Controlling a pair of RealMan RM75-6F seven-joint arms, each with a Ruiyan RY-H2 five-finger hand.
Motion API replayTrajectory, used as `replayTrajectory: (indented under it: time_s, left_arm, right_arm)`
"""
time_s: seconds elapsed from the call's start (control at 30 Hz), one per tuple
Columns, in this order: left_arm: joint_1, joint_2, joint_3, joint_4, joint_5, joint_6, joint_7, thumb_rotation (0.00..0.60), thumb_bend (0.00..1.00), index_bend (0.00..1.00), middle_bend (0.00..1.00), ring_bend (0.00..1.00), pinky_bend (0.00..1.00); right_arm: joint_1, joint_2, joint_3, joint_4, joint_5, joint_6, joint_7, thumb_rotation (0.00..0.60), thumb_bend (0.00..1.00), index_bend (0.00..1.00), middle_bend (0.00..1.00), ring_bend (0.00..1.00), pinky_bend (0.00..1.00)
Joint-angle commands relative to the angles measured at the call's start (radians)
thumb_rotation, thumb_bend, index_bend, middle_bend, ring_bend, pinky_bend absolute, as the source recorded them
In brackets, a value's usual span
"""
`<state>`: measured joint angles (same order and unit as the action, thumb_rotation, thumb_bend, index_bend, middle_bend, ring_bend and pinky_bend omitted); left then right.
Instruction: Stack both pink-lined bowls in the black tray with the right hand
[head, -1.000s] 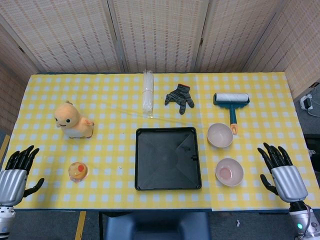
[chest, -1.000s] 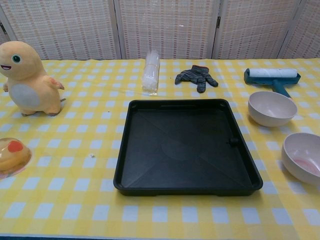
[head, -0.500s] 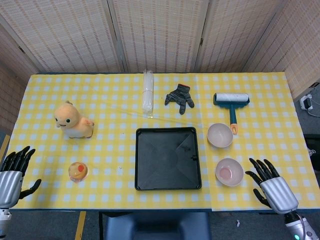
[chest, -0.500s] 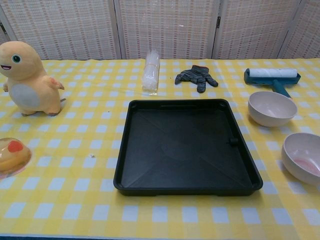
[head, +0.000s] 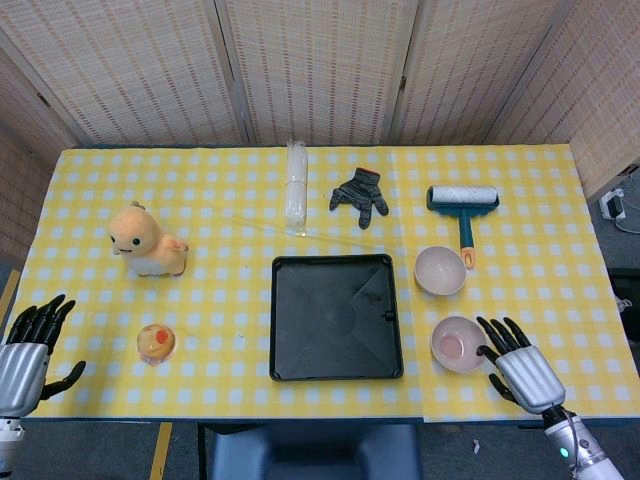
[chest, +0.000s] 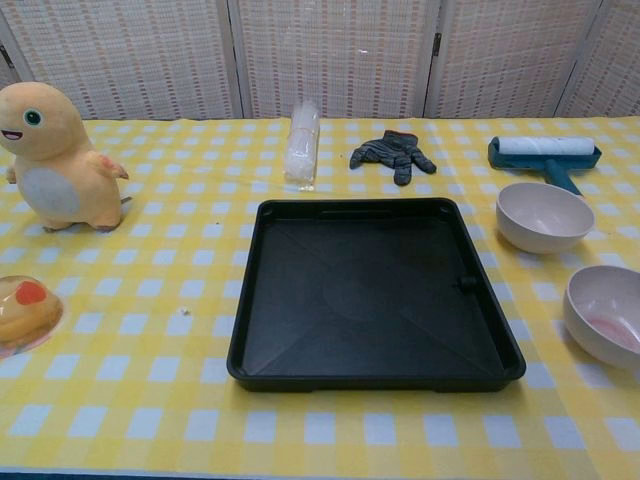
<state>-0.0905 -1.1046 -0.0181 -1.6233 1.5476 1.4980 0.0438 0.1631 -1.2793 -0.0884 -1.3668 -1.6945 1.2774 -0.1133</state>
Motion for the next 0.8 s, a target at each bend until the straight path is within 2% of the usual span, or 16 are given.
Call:
replayTrajectory:
  time_s: [0.03, 0.2, 0.4, 0.67, 0.8]
  left_arm:
    - [0.0, 0.002, 0.001, -0.002, 0.002, 0.001, -0.003, 0.6, 0.32, 0.0, 0.08, 0.12, 0.11]
    - [0.001, 0.004, 0.0, -0.002, -0.001, 0.001, -0.007, 0.6, 0.32, 0.0, 0.08, 0.12, 0.11]
    - [-0.001, 0.007, 0.003, -0.004, 0.002, -0.005, -0.015, 0.6, 0.32, 0.0, 0.08, 0.12, 0.11]
    - [-0.003, 0.013, 0.007, -0.007, 0.007, -0.01, -0.031, 0.6, 0.32, 0.0, 0.08, 0.12, 0.11]
    - [-0.001, 0.014, 0.007, -0.007, 0.008, -0.006, -0.034, 0.6, 0.32, 0.0, 0.08, 0.12, 0.11]
  right_arm:
    - [0.014, -0.014, 0.002, 0.01, 0.011, -0.024, -0.008, 0.6, 0.44, 0.39, 0.0, 0.0, 0.0]
    - [0.033, -0.04, 0.008, 0.032, 0.027, -0.055, -0.015, 0.6, 0.45, 0.41, 0.0, 0.0, 0.0]
    - [0.051, -0.073, 0.015, 0.062, 0.038, -0.071, -0.019, 0.6, 0.44, 0.49, 0.0, 0.0, 0.0]
    - [0.057, -0.099, 0.023, 0.07, 0.044, -0.053, -0.041, 0.6, 0.44, 0.62, 0.0, 0.0, 0.0]
    - [0.054, -0.091, 0.023, 0.049, 0.037, -0.025, -0.044, 0.6, 0.44, 0.65, 0.0, 0.01, 0.0]
